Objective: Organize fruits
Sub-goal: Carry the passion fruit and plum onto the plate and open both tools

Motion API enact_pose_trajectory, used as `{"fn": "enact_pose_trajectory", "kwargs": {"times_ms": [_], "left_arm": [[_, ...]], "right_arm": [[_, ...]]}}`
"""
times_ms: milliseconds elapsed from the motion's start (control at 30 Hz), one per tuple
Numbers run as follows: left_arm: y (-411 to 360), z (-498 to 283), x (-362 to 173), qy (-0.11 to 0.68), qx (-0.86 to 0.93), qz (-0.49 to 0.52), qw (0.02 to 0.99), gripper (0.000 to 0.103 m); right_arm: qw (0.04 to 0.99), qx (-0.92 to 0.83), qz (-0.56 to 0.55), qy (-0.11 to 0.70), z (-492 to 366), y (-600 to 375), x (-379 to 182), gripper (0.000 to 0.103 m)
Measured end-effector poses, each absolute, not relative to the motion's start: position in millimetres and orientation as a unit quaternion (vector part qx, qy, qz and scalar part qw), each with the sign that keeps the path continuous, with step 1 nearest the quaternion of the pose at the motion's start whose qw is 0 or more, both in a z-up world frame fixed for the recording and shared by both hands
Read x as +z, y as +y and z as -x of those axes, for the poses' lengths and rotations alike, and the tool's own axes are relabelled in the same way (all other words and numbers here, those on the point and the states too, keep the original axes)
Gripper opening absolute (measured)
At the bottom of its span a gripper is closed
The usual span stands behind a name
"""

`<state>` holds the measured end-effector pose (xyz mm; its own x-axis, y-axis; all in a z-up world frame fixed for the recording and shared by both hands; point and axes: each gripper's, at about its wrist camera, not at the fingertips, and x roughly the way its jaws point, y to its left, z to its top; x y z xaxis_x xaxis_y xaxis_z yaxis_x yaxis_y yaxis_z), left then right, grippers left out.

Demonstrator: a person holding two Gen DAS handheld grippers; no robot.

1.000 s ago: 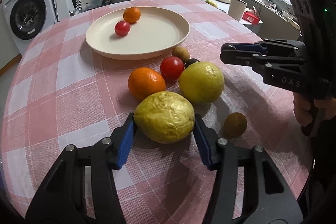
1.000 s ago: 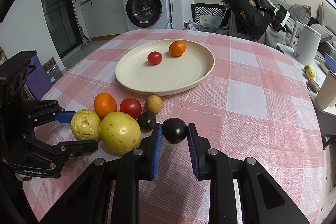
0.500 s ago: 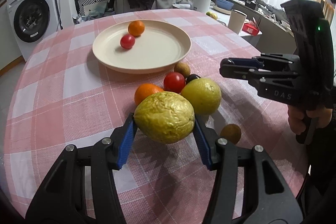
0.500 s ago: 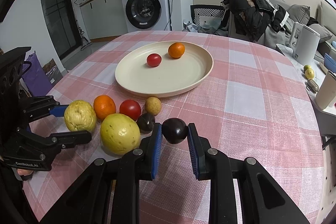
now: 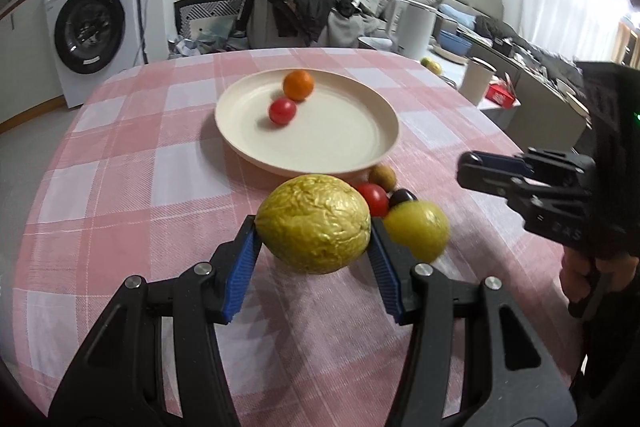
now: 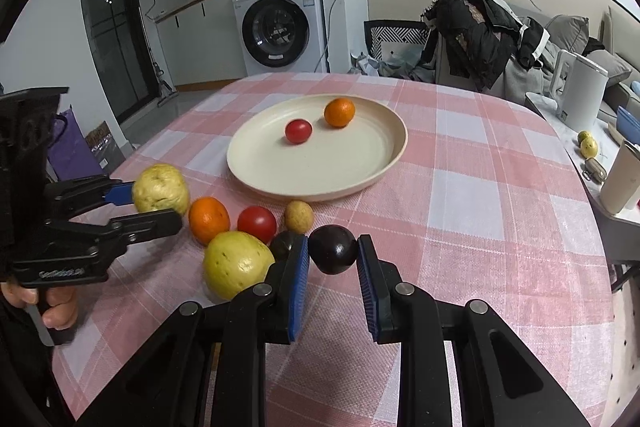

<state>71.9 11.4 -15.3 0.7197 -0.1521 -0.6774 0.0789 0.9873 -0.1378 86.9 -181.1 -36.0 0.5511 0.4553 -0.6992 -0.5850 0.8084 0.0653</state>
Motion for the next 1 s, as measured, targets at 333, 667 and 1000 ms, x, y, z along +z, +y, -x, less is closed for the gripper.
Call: {"fn": "enact_pose_trajectory", "kwargs": {"times_ms": [333,667,1000], "left_arm": [[12.3,-93.6,-5.8,0.358,-0.047,0.045,0.931,0.051],[13.0,-121.9,6.5,0.348,-0.047,0.043,0.935,0.051],[15.3,-148.6,9.8,0.343,-0.043,0.043,0.937,0.051]], "right_arm": [[0.883,0.311,0.075,0.343,-87.4,-176.1,-21.8,0.025],[0.886,0.310,0.058,0.339,-106.0,-161.6,-14.7,0.025],[0.887,0.300,0.039,0.348,-131.2,-151.5,-14.8,0.025]]}}
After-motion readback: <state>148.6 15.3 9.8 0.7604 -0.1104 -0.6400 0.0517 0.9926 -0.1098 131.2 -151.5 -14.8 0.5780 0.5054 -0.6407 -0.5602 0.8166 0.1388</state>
